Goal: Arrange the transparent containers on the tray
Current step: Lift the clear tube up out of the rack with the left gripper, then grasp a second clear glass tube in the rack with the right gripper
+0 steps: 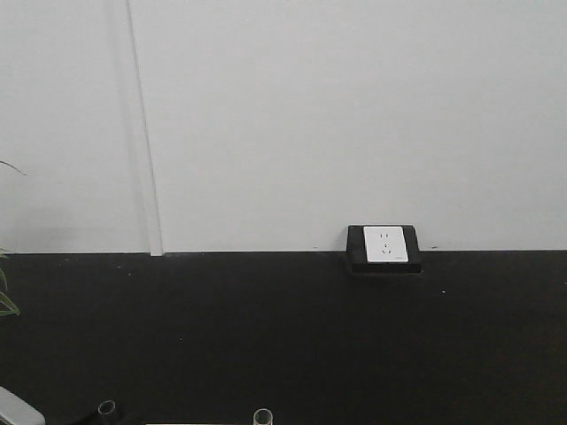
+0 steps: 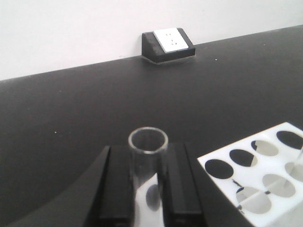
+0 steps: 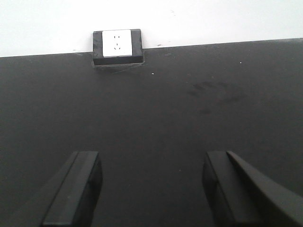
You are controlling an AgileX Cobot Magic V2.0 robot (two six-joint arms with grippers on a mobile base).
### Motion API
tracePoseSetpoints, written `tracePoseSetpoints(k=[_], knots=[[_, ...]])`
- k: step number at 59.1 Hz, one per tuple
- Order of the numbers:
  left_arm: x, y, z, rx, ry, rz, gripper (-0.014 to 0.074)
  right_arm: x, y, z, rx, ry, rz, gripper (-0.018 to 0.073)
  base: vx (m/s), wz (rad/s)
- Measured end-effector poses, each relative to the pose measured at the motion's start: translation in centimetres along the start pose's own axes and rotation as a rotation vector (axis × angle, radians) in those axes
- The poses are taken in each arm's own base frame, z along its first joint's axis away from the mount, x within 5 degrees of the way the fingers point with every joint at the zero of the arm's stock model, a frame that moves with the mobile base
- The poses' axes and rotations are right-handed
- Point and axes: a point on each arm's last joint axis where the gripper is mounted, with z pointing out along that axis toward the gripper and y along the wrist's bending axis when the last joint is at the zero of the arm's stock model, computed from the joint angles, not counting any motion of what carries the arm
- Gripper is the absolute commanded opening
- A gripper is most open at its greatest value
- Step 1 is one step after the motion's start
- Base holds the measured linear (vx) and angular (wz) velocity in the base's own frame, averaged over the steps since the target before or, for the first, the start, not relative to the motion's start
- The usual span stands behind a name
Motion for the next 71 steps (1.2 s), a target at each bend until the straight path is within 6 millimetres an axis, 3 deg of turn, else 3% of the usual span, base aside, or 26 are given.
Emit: tracePoseSetpoints(k=[27,44,54,71], knots=[[-3.9,-0.3,-3.0,-0.043,-0.133,0.012,0.0048,-0.3,0.1,0.0,-0.008,-0.033,0.0,0.0523,0.0,0.0],[-6.0,-0.7,-6.1,-0.079,-0.175,0.02,0.0048,-1.0,0.8,0.2,-0.09,-0.176,0.086,0.0523,0.0,0.0],[-7.8,-0.7,-7.2,-0.125,-0.118,0.027,0.0051,1.9,3.0,1.1,-0.267,-0.168,0.069,0.0523,0.0,0.0],[-8.9,-0.7,-7.4,-0.141,-0.106,0.026,0.0052,5.4,9.7,2.1,-0.665,-0.1,-0.262,0.0523,0.0,0.0]])
